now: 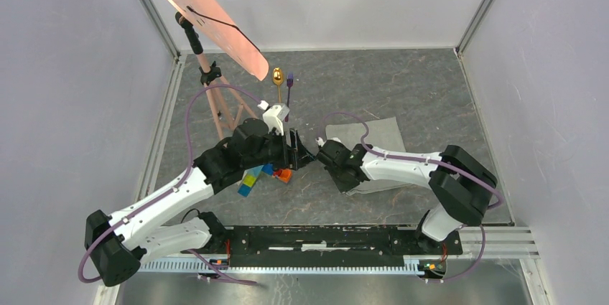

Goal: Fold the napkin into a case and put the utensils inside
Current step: Pick up the lower triangle-folded napkin from the center of the board.

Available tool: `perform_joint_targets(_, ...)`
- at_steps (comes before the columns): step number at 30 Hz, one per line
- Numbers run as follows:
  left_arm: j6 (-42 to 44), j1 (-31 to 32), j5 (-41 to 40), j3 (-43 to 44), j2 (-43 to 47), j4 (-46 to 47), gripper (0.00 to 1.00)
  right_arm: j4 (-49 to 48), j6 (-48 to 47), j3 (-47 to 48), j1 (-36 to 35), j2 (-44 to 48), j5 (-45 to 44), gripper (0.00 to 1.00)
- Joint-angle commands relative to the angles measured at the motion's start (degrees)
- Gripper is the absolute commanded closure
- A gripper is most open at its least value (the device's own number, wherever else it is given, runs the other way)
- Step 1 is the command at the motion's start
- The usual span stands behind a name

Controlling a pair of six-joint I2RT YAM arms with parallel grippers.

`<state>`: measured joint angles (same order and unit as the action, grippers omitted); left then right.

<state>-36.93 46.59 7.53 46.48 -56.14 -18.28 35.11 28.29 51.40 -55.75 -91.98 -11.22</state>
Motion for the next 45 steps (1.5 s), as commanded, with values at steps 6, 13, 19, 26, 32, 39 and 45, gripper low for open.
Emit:
perform_joint_targets(6, -4.7, -0.2, -5.1, -1.0, -1.4, 0.5, 0.28, -19.3, -1.5, -10.1, 3.7, 10.8, 17.1, 1.0)
perform_joint_targets(13, -17.0, -0.2, -7.4, -0.6, -9.0, 3.6, 0.27, -29.8, 1.4, -21.3, 13.1, 20.5, 33.4, 1.0)
perform_joint_targets(19, -28.9, -0.1, -5.9, 4.7, -21.7, 6.3, 0.22, -34.6, 2.2, -27.2, 19.8, 24.9, 42.4, 1.0)
perform_joint_targets(26, -39.5, 0.0, -6.6, 12.0, -34.3, 7.2, 0.15, -39.2, 3.4, -32.6, 27.5, 29.3, 49.7, 1.0)
perform_joint_targets(32, -43.8, -0.1, -7.1, 14.5, -42.6, 9.4, 0.17, -41.5, 3.9, -36.0, 33.0, 30.6, 54.8, 1.0)
perform_joint_targets(39, -44.6, -0.3, -11.6, 12.9, -45.8, 15.6, 0.27, -40.8, 2.7, -37.8, 38.0, 31.9, 58.0, 1.0)
perform_joint_targets(45, -44.8, -1.1, -11.9, 7.3, -47.5, 28.7, 0.33, -42.3, 4.1, -39.0, 40.3, 33.6, 60.2, 1.0)
